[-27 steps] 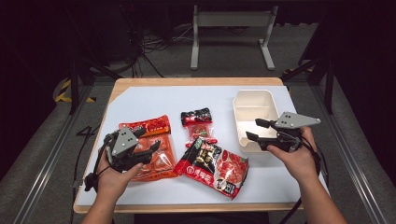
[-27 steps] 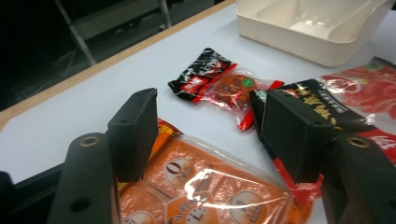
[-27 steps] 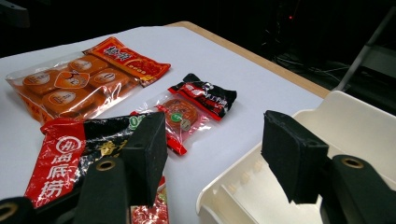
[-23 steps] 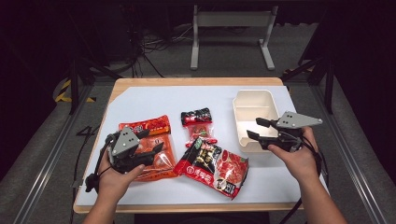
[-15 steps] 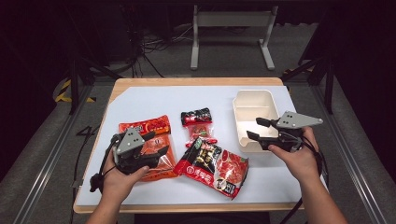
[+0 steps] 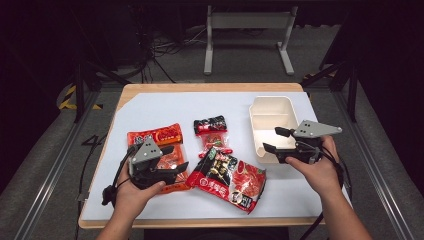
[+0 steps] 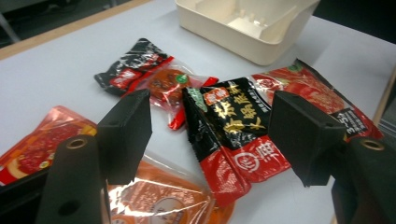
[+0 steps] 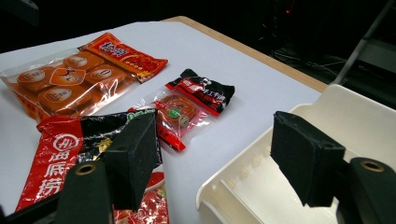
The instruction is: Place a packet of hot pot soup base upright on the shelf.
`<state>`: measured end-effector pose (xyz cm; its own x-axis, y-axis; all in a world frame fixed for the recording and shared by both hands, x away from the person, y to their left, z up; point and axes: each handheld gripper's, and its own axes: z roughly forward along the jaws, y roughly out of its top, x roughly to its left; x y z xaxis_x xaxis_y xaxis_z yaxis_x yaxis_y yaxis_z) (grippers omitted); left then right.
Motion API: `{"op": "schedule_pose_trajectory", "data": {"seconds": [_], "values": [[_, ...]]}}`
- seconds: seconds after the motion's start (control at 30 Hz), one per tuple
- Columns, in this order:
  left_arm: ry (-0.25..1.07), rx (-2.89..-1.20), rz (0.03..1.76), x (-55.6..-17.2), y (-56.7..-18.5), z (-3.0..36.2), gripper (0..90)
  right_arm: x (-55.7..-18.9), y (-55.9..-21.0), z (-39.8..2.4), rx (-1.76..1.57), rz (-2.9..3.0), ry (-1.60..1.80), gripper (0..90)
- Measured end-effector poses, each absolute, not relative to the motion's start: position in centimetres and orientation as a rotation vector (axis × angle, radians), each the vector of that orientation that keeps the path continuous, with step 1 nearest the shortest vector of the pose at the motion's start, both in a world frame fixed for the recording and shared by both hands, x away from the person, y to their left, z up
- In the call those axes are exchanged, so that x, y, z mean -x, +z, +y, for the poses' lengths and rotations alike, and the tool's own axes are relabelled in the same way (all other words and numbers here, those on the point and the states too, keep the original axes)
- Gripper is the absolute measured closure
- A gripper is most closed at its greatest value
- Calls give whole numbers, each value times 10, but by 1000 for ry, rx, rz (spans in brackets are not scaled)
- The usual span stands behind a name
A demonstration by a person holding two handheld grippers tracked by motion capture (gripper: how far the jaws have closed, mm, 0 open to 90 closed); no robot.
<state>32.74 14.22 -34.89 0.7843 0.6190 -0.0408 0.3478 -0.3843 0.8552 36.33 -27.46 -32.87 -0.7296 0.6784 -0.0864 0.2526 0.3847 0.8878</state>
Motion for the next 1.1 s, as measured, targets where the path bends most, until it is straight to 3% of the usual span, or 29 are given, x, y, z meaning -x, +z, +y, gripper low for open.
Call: {"op": "schedule_pose_trajectory", "data": {"seconds": [0.37,0.77,1.1], "values": [[270,-2050,712,-329,-361,126,335,-363,-329,-274,-811,2209,1300,308],[210,-2100,747,-337,-390,111,457,-363,-331,-272,-812,2214,1295,303],[145,-2095,787,-342,-410,102,456,-363,-333,-269,-809,2221,1289,301]]}}
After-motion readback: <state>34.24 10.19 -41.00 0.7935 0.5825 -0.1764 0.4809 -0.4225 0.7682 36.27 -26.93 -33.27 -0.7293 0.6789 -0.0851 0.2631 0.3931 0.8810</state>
